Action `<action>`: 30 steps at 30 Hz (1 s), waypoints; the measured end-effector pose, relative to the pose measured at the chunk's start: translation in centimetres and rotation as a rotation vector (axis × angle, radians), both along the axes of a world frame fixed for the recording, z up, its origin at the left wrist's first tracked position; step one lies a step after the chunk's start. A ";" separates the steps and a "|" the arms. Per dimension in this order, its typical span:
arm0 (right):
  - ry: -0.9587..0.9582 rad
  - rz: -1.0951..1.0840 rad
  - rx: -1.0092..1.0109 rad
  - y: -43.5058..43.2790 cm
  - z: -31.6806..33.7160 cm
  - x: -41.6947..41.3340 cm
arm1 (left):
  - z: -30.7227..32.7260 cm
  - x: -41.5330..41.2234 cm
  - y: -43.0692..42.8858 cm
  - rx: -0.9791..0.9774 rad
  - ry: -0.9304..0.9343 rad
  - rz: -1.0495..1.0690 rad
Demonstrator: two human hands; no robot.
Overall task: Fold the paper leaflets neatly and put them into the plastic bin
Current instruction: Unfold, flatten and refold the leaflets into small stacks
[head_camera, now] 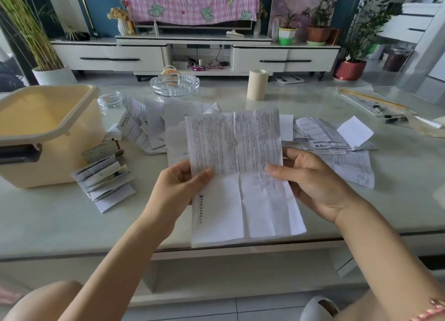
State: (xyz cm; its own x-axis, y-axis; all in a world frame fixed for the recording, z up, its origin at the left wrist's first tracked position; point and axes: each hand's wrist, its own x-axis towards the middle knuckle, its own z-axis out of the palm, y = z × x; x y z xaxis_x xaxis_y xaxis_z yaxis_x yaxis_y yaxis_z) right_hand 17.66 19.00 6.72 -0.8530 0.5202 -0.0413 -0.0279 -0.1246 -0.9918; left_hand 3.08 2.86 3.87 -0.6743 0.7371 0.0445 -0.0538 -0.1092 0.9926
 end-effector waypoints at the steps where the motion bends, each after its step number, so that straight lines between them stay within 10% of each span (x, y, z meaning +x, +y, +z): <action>1: -0.021 0.041 -0.053 -0.2 0.0 0.1 | 0.1 0.1 0.0 -0.011 -0.012 -0.009; 6: -0.080 0.084 -0.073 -0.9 -0.2 0.2 | 0.7 0.3 -0.1 -0.048 -0.101 -0.032; 15: -0.026 -0.066 0.492 -1.4 -0.9 -0.4 | 1.1 0.2 -0.4 -0.212 -0.457 -0.235; 25: 0.013 0.020 0.577 -1.8 -1.1 -1.1 | 1.1 -0.1 -0.6 -0.224 -0.285 -0.051; 30: -0.039 -0.108 0.444 -0.4 -0.7 -0.8 | 1.0 -0.8 -0.7 -0.339 0.359 0.237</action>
State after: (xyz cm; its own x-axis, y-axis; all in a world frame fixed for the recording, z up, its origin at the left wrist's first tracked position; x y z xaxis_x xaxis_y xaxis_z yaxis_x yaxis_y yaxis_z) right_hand 16.82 18.57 6.04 -0.7950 0.5808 0.1751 0.0206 0.3144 -0.9491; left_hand 2.26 2.11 4.91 -0.8098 0.5800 0.0887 0.2820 0.2521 0.9257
